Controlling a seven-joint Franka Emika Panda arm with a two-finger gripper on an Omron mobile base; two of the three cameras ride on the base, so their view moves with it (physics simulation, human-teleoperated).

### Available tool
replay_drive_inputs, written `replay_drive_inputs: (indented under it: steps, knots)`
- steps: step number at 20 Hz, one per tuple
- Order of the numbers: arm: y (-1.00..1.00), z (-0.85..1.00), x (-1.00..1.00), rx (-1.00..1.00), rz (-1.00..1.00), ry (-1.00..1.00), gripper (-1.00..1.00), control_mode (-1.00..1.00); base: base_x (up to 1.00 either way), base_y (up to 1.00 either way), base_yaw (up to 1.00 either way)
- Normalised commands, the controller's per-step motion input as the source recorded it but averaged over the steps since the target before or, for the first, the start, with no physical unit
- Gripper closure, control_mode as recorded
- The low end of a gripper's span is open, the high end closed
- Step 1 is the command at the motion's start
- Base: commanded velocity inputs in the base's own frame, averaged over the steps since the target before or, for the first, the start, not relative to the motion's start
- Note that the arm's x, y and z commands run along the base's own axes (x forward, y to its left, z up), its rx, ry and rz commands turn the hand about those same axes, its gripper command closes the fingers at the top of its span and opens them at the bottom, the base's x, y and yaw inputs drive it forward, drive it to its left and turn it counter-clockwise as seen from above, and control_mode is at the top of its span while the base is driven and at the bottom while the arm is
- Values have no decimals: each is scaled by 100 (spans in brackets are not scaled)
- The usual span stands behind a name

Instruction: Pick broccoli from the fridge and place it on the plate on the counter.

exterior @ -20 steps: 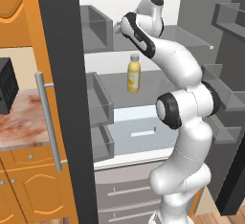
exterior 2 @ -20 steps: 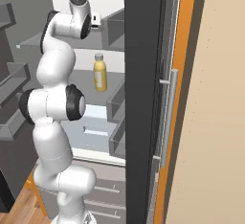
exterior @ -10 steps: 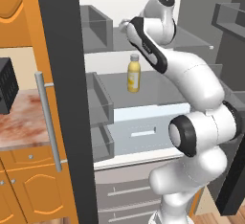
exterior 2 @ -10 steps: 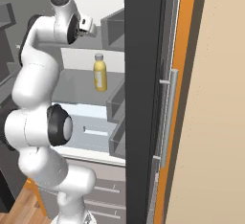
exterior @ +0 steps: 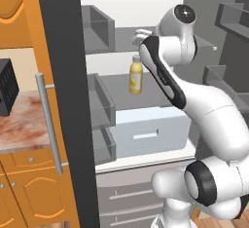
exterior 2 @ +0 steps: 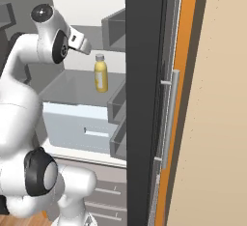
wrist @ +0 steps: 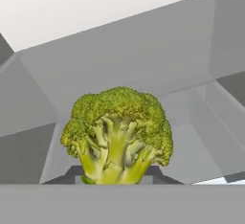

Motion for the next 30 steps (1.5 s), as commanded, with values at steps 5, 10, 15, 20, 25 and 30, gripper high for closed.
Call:
replay_drive_inputs:
  steps: [5, 10, 15, 20, 25, 30]
  knots:
    - [-14, -32, -94, 1, 0, 6, 100, -100, 0, 0, 0]
    - [-24, -21, -90, 3, 0, 9, 100, -100, 0, 0, 0]
    - [-8, -21, -34, 0, 0, 10, 100, -100, 0, 0, 0]
    - [0, -19, -1, 0, 0, 8, 100, -100, 0, 0, 0]
    - [0, -2, -1, 0, 0, 0, 100, -100, 0, 0, 0]
    - [0, 0, -2, 0, 0, 0, 100, 100, -14, 0, 0]
